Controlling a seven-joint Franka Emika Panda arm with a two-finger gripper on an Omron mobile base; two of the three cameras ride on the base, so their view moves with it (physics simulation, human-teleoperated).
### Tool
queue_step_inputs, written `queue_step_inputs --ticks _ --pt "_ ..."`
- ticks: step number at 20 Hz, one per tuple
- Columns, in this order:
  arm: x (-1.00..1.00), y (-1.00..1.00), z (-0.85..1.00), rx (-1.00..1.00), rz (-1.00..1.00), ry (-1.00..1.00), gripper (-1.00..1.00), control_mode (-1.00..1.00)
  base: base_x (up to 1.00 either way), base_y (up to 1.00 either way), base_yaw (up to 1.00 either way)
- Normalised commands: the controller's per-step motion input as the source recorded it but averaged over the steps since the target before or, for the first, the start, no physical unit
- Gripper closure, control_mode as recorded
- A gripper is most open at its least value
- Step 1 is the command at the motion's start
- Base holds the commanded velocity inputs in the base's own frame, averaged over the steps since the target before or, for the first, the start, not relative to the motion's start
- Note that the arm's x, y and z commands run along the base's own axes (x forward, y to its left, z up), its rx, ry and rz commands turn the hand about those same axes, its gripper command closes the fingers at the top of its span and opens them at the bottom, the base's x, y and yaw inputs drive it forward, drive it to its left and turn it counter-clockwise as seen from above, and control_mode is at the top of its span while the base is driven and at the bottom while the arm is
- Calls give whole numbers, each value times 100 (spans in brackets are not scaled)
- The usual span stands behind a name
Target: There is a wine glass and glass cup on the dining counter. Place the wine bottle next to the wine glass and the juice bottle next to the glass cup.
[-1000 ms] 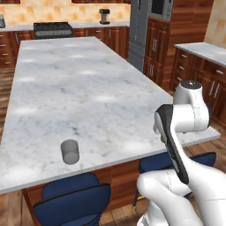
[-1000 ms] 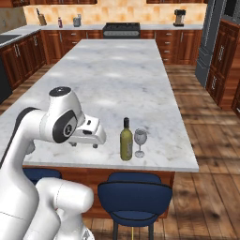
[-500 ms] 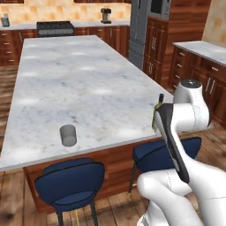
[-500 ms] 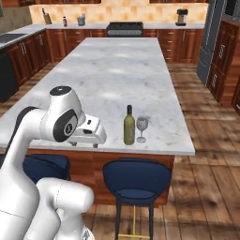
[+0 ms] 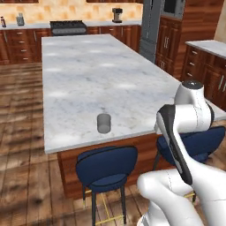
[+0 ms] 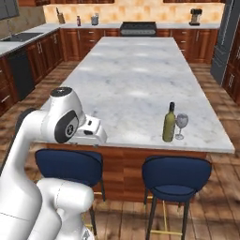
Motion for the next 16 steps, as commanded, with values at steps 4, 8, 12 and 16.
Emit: queue_step_inputs --ticks 4,8,12,16 --pt "0 0 0 0 0 0 -100 100 0 94 0" --pt "0 0 0 0 0 0 -100 100 0 94 0" --pt "0 0 0 0 0 0 -100 100 4 94 0" --pt "0 0 0 0 0 0 -100 100 19 93 0"
